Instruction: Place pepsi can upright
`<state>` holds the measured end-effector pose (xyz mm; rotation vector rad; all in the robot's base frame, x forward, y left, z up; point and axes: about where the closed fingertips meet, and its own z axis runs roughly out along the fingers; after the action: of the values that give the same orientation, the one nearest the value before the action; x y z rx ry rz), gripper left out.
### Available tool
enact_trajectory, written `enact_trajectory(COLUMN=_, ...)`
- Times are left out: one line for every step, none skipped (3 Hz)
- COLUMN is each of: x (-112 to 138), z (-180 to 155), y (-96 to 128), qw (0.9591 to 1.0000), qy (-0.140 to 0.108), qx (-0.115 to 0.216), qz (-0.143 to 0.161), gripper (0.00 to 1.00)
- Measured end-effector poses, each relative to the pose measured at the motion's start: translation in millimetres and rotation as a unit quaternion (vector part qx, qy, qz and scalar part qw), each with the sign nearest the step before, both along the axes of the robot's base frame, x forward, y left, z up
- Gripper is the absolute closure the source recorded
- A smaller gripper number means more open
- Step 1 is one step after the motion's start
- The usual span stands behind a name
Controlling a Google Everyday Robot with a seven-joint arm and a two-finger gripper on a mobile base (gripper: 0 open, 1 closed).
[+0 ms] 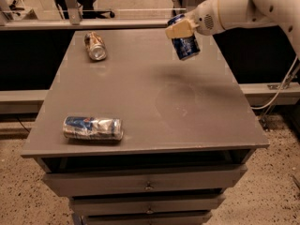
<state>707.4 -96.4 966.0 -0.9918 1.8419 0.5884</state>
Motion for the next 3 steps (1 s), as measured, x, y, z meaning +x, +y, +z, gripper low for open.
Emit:
enact_trajectory(x=-15, z=5, y=4, qw=0.9959, qy=-0.055, qx=0.049, qz=0.053, gripper=1.00)
enact_trajectory(x=-31, z=3, y=8, qw=0.9828, qy=-0.113, qx=0.093, qz=0.113, gripper=1.00)
enact_trajectory(x=-45, z=-4, y=12, qw=0.9639, qy=-0.174, qx=0.108, qz=0.171, gripper=1.00)
